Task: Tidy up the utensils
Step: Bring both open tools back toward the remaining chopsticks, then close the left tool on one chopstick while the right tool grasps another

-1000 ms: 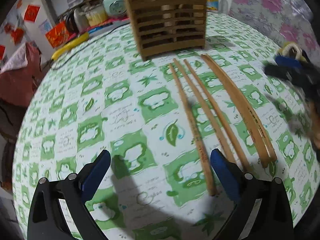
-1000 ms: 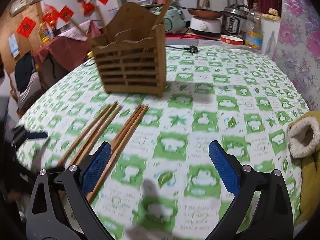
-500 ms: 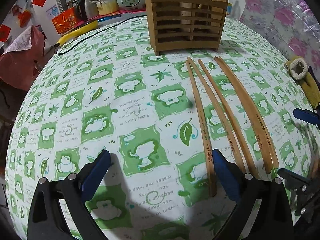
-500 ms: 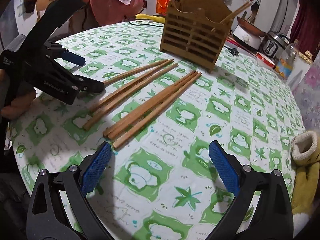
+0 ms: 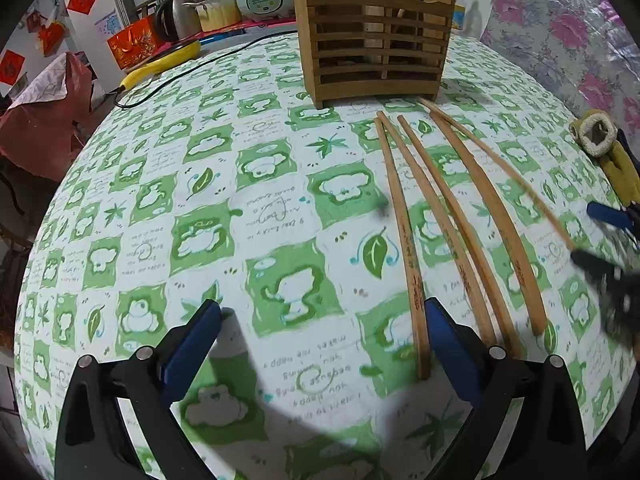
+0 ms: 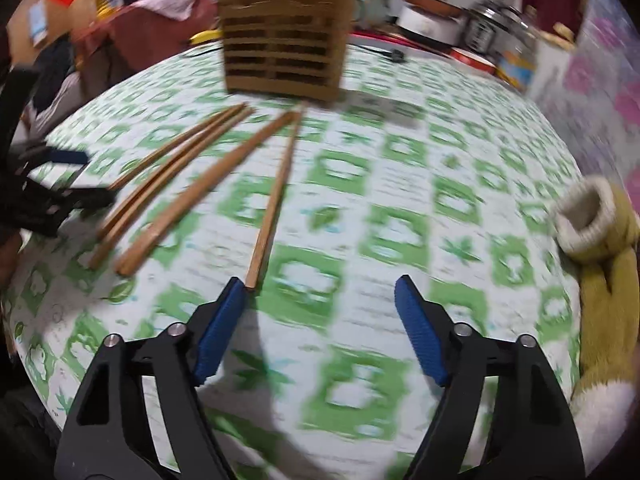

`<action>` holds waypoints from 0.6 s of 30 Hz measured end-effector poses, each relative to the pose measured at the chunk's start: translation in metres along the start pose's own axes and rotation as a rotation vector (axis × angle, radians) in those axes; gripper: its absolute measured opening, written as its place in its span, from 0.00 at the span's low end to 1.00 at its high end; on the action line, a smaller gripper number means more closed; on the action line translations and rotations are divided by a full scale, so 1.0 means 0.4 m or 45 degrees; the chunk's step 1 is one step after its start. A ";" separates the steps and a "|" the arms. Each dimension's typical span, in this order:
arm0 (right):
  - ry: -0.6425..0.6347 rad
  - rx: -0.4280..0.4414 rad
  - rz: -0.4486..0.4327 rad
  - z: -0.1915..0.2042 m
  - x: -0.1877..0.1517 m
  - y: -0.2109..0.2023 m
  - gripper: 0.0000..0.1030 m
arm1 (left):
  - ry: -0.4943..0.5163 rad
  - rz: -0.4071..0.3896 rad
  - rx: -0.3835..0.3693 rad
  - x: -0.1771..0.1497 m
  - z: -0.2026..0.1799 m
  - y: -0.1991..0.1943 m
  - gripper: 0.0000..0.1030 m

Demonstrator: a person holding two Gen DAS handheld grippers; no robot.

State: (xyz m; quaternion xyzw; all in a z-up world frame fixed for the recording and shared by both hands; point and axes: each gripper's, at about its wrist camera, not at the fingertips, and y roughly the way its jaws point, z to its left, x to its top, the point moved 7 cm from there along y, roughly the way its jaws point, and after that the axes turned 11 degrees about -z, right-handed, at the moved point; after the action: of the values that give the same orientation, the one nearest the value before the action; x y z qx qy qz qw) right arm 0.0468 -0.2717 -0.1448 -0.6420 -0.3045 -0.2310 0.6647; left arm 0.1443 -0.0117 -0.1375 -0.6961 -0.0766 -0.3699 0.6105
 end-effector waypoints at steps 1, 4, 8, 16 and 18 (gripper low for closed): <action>0.027 -0.002 -0.002 -0.013 -0.002 -0.001 0.66 | 0.010 -0.009 0.002 -0.005 0.000 -0.010 0.96; 0.068 0.029 -0.015 -0.021 -0.003 -0.002 0.60 | 0.030 -0.035 0.008 -0.015 -0.004 -0.033 0.95; 0.036 0.056 -0.036 -0.001 0.000 -0.007 0.60 | 0.065 -0.068 0.059 -0.025 -0.013 -0.056 0.91; 0.020 0.117 -0.015 0.025 -0.002 0.000 0.36 | 0.105 -0.073 -0.025 -0.028 -0.061 -0.055 0.55; 0.004 0.137 -0.022 0.036 -0.003 -0.004 0.15 | 0.099 -0.073 -0.071 -0.030 -0.071 -0.058 0.43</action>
State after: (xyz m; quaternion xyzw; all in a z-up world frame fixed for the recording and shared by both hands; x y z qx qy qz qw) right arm 0.0435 -0.2576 -0.1446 -0.6023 -0.3210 -0.2210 0.6967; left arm 0.1109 -0.0276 -0.1269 -0.6954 -0.0624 -0.4159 0.5827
